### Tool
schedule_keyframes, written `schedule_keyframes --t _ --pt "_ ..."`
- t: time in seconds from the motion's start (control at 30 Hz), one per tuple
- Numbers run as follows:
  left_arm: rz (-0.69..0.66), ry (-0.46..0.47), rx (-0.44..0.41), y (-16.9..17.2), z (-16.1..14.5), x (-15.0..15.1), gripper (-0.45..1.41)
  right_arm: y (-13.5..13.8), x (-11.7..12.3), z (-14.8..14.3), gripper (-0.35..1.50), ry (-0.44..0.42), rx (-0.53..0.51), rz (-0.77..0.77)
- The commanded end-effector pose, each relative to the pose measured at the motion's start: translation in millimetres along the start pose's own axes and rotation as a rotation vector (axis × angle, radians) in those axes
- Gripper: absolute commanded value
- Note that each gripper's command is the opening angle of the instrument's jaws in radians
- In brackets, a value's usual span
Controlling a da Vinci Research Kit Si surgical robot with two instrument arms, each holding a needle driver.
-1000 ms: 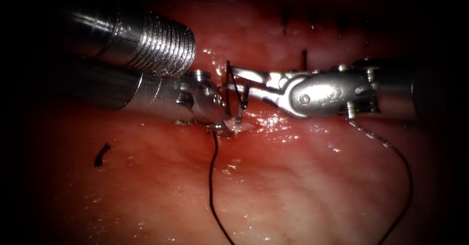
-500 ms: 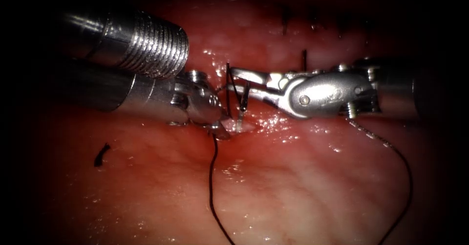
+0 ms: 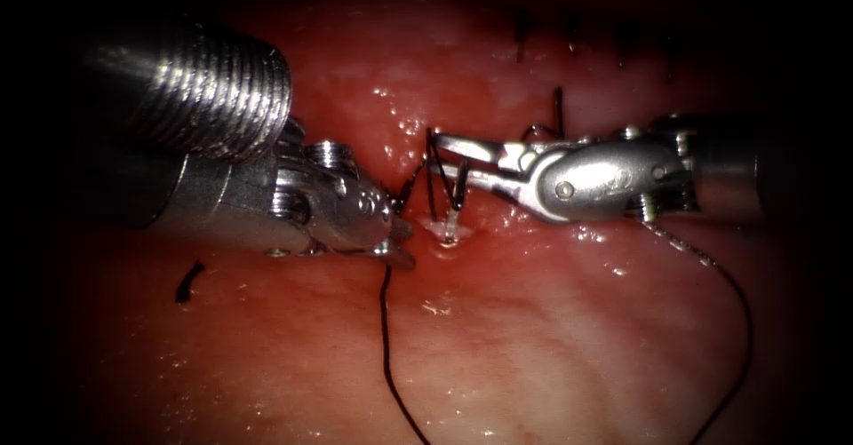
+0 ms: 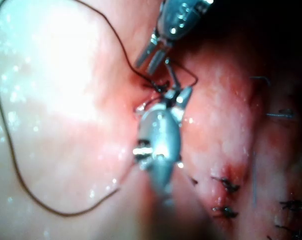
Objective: Wound Closure
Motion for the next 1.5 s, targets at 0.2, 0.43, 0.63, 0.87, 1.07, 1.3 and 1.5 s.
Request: schedule_keyframes --t 0.2,0.43,0.63,0.87,1.07,1.3,1.5 --pt "0.014 0.008 -0.027 1.3 2.9 1.3 -0.13 1.3 0.3 1.2 -0.35 -0.008 -0.031 -0.012" --pt "0.018 0.008 -0.023 1.9 4.0 0.5 -0.22 1.7 -0.2 1.3 -0.35 -0.017 -0.046 -0.049" --pt "0.031 0.01 -0.038 4.0 4.2 -1.6 -0.2 1.3 -0.6 1.2 -0.35 -0.023 -0.035 -0.067" --pt "0.034 0.005 -0.041 4.7 4.0 -2.3 -0.16 1.0 -0.8 1.4 -0.35 -0.025 -0.032 -0.071" --pt "0.034 0.005 -0.044 4.5 3.7 -2.2 -0.13 -0.9 -1.3 1.5 -0.35 -0.019 0.003 0.02" --pt "0.036 0.003 -0.044 3.8 4.0 -2.1 -0.13 -0.1 -1.2 1.5 -0.35 -0.035 -0.011 0.09" --pt "0.021 0.053 -0.017 2.8 4.2 -1.4 -0.11 0.4 -1.6 1.3 -0.35 -0.04 -0.014 0.179"
